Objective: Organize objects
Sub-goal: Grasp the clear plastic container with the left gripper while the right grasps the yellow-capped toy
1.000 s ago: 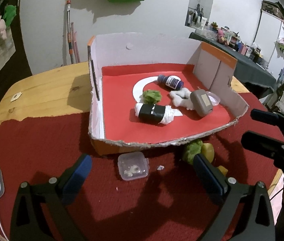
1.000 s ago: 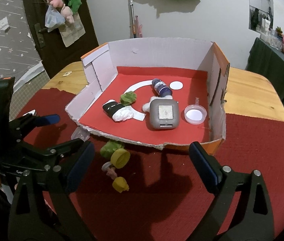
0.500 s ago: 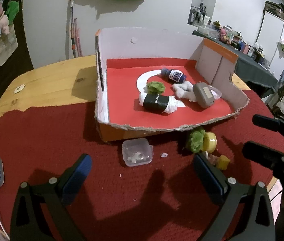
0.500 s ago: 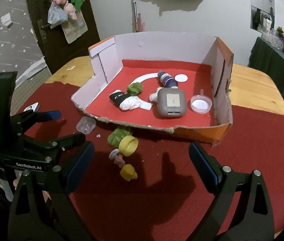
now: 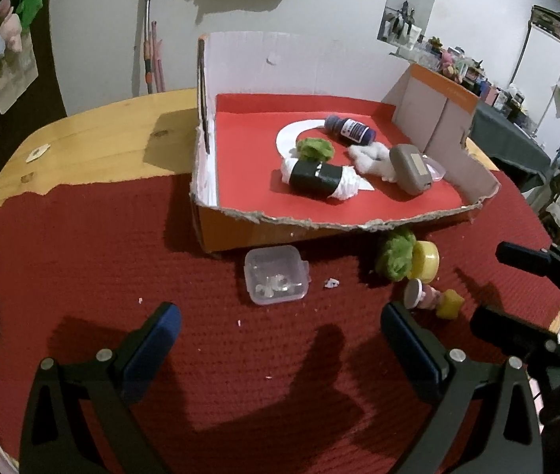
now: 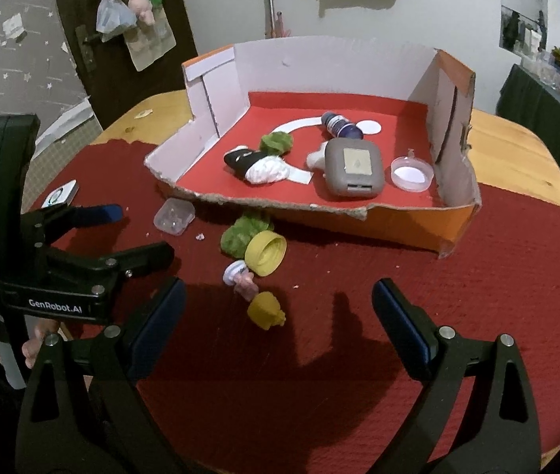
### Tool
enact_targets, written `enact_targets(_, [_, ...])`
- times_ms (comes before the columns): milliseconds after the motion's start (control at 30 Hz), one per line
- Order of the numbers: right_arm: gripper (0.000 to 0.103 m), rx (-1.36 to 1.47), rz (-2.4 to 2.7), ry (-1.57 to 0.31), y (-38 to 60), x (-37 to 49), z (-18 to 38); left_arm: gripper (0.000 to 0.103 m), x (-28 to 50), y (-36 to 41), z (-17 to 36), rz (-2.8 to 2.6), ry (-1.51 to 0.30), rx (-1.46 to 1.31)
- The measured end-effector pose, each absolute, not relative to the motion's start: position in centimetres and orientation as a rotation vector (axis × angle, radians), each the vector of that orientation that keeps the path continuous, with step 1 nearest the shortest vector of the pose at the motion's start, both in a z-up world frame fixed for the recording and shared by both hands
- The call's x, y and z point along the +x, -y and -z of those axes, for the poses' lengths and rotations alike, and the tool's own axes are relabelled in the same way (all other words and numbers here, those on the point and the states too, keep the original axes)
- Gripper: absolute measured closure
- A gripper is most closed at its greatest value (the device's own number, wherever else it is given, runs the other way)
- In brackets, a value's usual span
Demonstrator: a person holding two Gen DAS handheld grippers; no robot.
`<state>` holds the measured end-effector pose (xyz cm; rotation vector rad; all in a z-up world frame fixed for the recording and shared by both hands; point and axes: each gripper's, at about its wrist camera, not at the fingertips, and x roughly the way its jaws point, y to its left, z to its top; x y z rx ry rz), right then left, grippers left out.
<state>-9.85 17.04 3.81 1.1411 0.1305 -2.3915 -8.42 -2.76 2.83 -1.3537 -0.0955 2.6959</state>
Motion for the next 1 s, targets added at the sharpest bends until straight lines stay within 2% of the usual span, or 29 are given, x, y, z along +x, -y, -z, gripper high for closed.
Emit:
enact_targets(67, [0.012,1.144,2.391,-0.138,-16.8,-9.9,-3.5,0.0,-8.5,2.7,-2.7,-2.693,0.096,-1.357])
enact_targets(167, [0.025,1.153,2.389,-0.133,-16.7,-10.2,-3.2,0.0,-8.6,2.8,-2.6,-2.696,0.101,-1.361])
enact_targets(233, [0.037,1.159,2.392,-0.128,-16.7,-10.6,-3.0,0.0,-8.8,3.0,-2.5,-2.698,0.115,-1.364])
enact_targets(400, [0.049,1.166,2.399,-0.123,-16.8,-11.3,-2.8,0.01,-9.2,3.4,-2.1,-2.687,0.152,-1.376])
enact_targets(1000, [0.051,1.187,2.35,-0.098,-15.7,-13.8,-1.7,0.032,-10.1,3.7,-1.7,-2.683,0.165,-1.377])
